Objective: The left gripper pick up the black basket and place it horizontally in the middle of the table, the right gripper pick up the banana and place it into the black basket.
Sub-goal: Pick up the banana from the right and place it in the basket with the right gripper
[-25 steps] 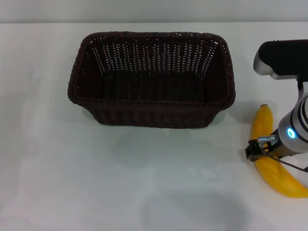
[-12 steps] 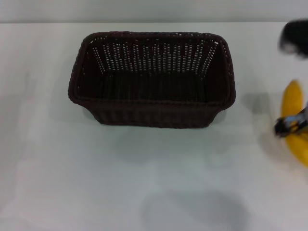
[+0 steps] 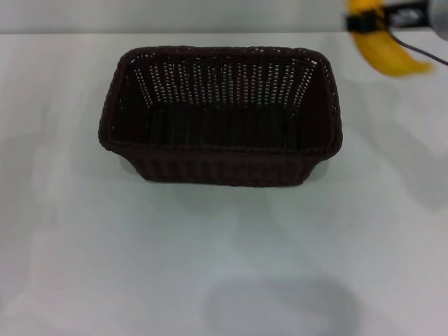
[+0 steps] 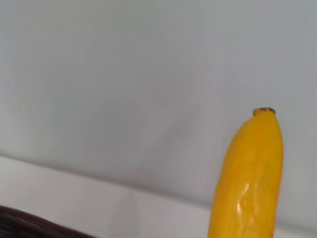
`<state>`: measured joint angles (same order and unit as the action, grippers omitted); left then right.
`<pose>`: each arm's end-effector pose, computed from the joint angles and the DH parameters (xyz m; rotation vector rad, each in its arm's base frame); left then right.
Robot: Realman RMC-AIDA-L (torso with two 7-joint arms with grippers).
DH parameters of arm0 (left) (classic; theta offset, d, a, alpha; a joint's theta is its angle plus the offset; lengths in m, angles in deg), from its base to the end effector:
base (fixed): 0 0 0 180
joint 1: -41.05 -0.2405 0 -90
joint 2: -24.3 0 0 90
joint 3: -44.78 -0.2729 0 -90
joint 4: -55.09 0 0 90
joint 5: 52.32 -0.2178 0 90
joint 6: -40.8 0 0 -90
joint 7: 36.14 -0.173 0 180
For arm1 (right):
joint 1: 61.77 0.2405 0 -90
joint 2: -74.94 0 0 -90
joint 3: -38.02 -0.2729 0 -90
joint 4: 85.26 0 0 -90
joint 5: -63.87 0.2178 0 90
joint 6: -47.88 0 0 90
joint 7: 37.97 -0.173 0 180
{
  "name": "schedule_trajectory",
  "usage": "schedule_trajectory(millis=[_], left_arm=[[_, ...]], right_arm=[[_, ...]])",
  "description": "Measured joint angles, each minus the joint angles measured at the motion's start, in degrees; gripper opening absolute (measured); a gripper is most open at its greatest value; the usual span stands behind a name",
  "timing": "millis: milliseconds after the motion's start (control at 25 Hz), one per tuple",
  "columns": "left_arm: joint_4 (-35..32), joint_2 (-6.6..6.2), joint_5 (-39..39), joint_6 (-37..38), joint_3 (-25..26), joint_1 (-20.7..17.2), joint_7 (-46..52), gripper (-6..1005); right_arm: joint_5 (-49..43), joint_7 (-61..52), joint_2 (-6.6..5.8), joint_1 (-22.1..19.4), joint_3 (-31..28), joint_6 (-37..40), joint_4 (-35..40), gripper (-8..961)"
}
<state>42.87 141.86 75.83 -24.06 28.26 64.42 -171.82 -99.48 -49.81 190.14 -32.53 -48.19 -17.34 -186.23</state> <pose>-0.4214 0.3591 0.0937 -1.1311 -0.8399 -0.9467 0.1127 0.4183 0.0255 -2.0066 0.9455 0.1680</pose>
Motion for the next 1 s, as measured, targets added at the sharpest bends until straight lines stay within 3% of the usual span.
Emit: schedule_trajectory(millis=[200,320,600,880,1000], left_arm=[[-0.01,0.80,0.01,0.00,0.00,0.06,0.11,825],[0.23,1.18,-0.12,0.01,-0.24,0.36,0.11,826],[1.87,1.48,-0.51,0.00,-0.43,1.83,0.12,825],[2.53,1.50,-0.11,0.01,-0.40,2.12,0.59,826],[3.11,1.52,-0.11,0.05,-0.43,2.09,1.74,824]], right_arm=[[18.26,19.21,0.16,1.43,2.16,20.67,9.84,530],[31.33,33.30,0.15,4.23,2.11,25.38,19.00,536],[51.78,61.48,0.16,9.48,1.67,25.19,37.23,549],[56.67,71.56,0.20,8.40,-1.06,21.28,38.27,562],[60.51,74.56,0.11,6.06,-5.51,19.78,38.19,568]])
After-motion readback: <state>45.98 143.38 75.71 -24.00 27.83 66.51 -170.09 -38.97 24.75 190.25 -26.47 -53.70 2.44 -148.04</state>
